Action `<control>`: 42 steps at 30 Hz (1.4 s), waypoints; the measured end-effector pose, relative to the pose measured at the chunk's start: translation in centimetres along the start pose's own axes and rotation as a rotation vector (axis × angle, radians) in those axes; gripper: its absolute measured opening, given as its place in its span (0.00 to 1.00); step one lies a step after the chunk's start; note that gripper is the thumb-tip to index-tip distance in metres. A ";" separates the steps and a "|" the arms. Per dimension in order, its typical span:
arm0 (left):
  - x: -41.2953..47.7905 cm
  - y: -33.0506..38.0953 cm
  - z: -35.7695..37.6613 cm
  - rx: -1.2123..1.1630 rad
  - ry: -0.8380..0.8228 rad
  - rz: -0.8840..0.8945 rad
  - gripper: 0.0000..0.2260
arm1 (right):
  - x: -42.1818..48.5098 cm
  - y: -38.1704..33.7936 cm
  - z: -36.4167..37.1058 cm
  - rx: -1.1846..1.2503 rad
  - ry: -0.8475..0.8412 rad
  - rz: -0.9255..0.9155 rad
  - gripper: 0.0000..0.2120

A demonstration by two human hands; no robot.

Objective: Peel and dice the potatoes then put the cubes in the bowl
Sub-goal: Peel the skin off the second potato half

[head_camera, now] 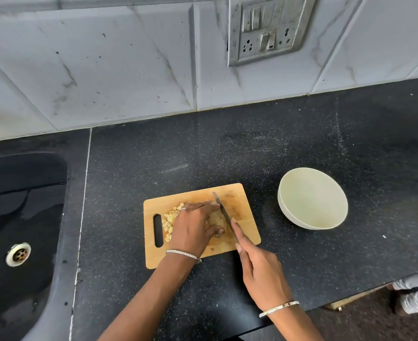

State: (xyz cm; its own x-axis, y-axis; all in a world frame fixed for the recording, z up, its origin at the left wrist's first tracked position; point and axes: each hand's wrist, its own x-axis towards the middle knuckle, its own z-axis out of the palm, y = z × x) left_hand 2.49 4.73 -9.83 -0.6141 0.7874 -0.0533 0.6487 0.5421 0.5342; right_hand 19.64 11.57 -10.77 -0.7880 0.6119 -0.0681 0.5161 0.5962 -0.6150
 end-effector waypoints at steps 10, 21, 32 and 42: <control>0.3 -0.3 0.2 -0.031 0.023 -0.021 0.24 | 2.9 -1.2 0.8 0.038 -0.005 0.016 0.32; 0.4 -0.7 0.3 -0.071 0.019 -0.073 0.25 | 0.6 -0.3 1.2 -0.112 -0.036 0.056 0.38; 0.9 -0.9 0.8 -0.042 0.017 -0.085 0.24 | 2.0 -0.9 1.9 -0.105 0.002 0.061 0.33; 1.0 -0.6 0.5 -0.081 0.003 -0.110 0.25 | -1.4 -0.7 1.9 -0.169 0.005 0.122 0.35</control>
State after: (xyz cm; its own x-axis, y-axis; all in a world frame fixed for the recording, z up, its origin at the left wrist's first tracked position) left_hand 1.69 5.38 -10.58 -0.6808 0.7237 -0.1132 0.5388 0.5995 0.5919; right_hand 19.77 9.31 -11.70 -0.7145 0.6875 -0.1299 0.6571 0.5957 -0.4620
